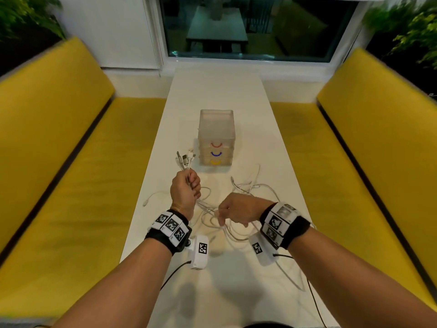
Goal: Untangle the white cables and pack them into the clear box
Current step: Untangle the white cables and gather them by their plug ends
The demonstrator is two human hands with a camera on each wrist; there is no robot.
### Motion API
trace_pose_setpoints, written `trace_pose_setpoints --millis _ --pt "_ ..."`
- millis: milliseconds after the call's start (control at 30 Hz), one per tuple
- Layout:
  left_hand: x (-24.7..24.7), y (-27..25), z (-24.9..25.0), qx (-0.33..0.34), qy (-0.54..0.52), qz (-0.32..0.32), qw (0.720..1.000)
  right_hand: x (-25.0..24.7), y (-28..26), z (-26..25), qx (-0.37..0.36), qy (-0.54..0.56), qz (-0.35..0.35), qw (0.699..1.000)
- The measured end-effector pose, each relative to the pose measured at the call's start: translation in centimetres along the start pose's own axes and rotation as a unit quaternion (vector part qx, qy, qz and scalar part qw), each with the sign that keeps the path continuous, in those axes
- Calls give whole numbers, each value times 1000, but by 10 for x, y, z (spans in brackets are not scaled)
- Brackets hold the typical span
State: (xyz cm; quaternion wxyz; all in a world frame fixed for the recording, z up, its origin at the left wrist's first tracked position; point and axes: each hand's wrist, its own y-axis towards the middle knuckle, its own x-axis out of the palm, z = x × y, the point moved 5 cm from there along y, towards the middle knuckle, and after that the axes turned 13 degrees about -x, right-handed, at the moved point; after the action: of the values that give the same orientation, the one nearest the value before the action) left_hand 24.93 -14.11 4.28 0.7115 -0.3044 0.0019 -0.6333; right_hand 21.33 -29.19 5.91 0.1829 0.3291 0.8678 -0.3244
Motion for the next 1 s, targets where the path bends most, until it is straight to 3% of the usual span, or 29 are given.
trace_pose_setpoints --millis 100,233,333,467,567,667,800,867,1000 --pt "0 -3 3 1 12 18 1000 -14 -20 -18 -16 29 -21 999" --pt "-4 -3 5 11 32 41 999 -41 -45 -39 -49 125 26 991" --pt "-2 -6 4 30 38 33 998 -54 -51 -49 -110 188 117 969" --pt "11 -18 1 -2 1 7 1000 -55 -45 -53 -179 188 250 933" --pt "26 -28 0 -33 -31 -23 999 -40 -33 -53 -204 180 284 919" --pt "37 -37 -2 -13 -25 -51 998 -23 -19 -46 -229 227 318 892" --pt "45 -44 -3 7 -36 -87 996 -15 -12 -34 -201 250 388 864" --pt "44 -41 -5 34 4 -54 998 -15 -12 -33 -194 230 398 867" --pt "36 -36 -7 82 95 34 992 -15 -9 -34 -176 120 351 912"
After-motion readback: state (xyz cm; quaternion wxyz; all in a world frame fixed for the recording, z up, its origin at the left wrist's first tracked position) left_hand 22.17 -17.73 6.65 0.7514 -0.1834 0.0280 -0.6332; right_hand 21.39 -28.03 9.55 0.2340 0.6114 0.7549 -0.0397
